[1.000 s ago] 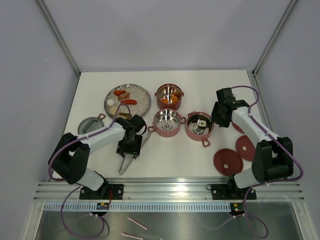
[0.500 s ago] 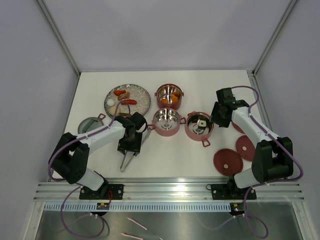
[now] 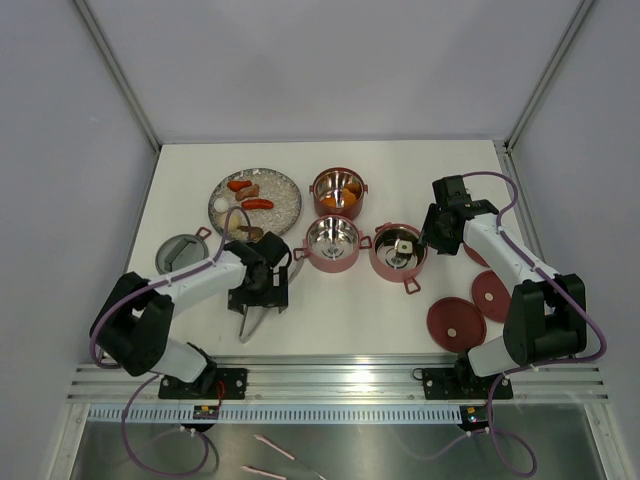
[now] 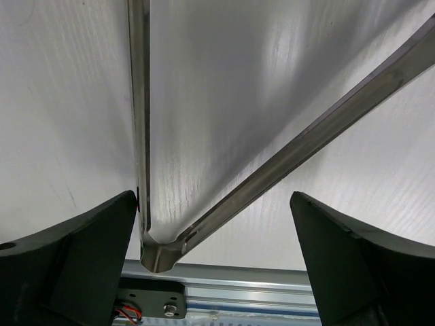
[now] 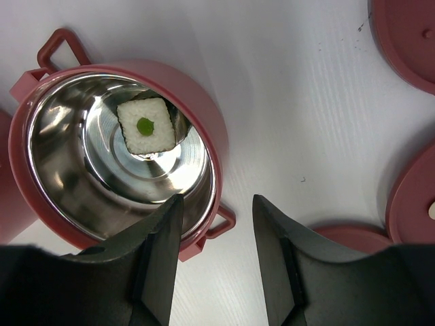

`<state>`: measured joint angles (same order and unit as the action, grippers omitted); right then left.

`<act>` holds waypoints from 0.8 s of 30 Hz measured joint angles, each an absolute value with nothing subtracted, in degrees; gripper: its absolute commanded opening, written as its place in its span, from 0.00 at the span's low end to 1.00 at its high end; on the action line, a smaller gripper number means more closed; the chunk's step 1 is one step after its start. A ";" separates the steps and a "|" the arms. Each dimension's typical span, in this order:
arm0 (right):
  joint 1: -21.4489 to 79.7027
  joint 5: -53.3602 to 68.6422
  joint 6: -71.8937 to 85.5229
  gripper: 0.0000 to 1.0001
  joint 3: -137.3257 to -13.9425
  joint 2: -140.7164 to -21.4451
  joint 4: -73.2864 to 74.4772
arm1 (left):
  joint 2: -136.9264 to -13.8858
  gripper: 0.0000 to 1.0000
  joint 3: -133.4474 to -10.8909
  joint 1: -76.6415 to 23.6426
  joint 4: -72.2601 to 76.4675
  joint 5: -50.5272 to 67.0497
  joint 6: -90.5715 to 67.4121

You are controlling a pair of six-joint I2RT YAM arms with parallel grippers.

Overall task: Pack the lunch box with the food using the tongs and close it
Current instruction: Pick up the clamp at the center of the board.

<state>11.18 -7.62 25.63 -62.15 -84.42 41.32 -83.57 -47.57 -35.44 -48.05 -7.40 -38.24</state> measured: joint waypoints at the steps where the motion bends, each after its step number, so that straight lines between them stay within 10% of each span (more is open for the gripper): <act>1: 11.18 -7.62 25.65 0.53 -62.15 -84.42 41.30 | -82.87 0.98 -46.92 -35.86 -47.55 -7.77 -38.74; 13: 11.18 -6.52 25.69 0.53 -62.15 -84.42 40.45 | -74.35 0.82 -36.23 -37.85 -38.68 -11.88 -42.46; 18: 11.18 -6.33 25.69 0.53 -62.15 -84.42 40.29 | -75.26 0.51 -36.42 -37.98 -36.25 -13.41 -42.26; 24: 11.18 -6.33 25.69 0.53 -62.15 -84.42 40.27 | -74.94 0.40 -36.45 -38.00 -35.68 -13.98 -42.85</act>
